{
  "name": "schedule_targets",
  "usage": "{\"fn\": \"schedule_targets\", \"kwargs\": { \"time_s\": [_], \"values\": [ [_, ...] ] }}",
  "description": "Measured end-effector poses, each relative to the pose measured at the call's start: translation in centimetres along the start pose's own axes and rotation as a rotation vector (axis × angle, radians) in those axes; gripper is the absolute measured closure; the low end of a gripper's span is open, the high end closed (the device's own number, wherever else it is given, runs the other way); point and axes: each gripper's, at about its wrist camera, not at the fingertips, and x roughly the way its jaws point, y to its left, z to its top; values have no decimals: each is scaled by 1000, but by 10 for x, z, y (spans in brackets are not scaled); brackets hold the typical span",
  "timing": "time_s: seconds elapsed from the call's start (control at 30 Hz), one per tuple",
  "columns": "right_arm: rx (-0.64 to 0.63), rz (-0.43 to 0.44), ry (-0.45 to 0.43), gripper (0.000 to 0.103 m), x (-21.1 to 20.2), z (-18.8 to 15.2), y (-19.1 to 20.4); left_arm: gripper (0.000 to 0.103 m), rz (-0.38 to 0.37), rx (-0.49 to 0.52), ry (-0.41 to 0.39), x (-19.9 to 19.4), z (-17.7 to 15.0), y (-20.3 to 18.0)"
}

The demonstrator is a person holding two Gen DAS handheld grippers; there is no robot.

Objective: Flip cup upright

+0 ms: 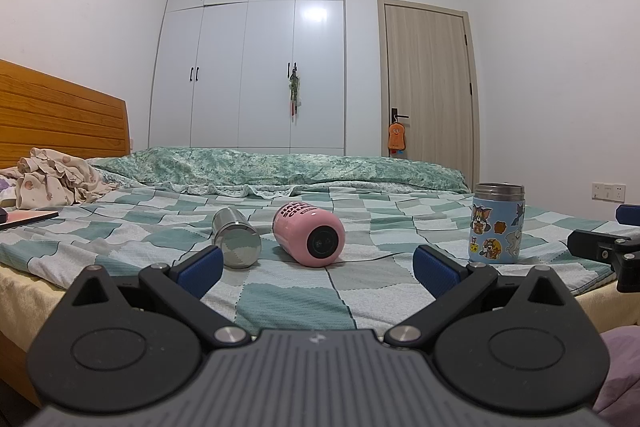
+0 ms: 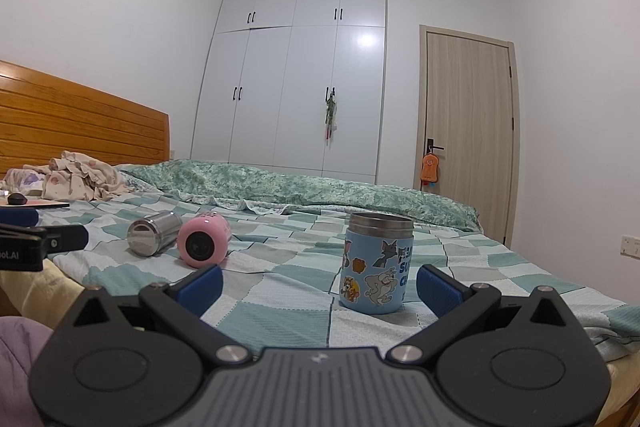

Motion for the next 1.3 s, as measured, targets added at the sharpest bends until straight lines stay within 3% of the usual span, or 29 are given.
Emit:
{"fn": "schedule_targets", "kwargs": {
  "time_s": [0.6,0.83,1.07,1.3],
  "values": [
    [-4,2,4,0,1,0,1,0,5,-3,0,0,0,0],
    [-32,83,29,0,10,16,2,0,-4,-14,30,10,9,6],
    [-47,164,49,0,49,45,19,0,8,-29,21,21,36,24],
    [-52,256,131,0,109,79,39,0,11,-7,19,55,62,49]
  ]
}}
